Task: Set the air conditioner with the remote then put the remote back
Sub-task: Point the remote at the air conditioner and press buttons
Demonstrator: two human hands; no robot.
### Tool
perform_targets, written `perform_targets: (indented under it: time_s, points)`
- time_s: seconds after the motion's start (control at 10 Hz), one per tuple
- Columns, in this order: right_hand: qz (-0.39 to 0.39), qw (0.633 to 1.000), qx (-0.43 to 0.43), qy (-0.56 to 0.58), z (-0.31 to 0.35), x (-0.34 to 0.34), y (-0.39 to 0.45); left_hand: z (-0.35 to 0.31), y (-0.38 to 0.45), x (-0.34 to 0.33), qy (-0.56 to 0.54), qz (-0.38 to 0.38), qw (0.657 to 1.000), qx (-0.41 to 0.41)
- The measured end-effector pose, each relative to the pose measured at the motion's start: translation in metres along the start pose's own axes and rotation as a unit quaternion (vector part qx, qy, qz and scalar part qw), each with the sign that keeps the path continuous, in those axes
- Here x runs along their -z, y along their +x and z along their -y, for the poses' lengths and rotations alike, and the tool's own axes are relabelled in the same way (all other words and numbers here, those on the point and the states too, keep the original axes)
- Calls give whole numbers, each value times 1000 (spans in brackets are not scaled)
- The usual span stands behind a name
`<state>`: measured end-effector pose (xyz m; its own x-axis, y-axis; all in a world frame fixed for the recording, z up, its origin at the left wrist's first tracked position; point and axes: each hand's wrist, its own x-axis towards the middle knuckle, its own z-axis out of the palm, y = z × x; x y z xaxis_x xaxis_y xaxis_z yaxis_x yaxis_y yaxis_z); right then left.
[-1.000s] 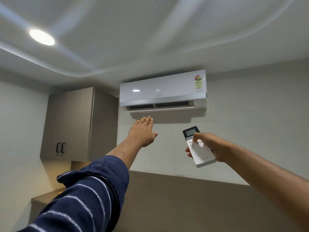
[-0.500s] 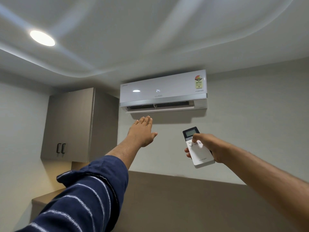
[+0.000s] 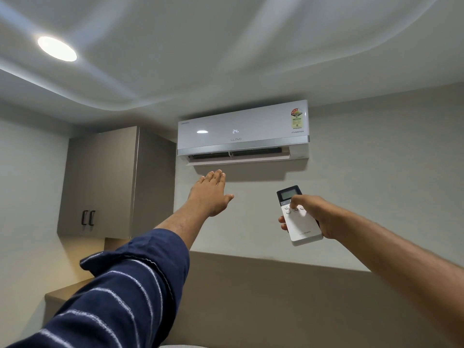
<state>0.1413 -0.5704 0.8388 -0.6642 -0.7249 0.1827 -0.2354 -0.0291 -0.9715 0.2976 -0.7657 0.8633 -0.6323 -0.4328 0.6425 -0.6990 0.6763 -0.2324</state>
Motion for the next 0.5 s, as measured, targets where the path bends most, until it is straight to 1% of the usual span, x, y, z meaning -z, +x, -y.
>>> perform_targets:
  time_s: [0.3, 0.4, 0.5]
  points:
    - [-2, 1000, -1, 4, -1, -2, -3, 2, -4, 0, 3, 15, 1000, -5]
    - [-2, 1000, 2, -1, -1, 1, -7, 1, -3, 2, 0, 16, 1000, 5]
    - [-18, 1000, -13, 12, -11, 20, -20, -22, -7, 1, -11, 26, 999, -15]
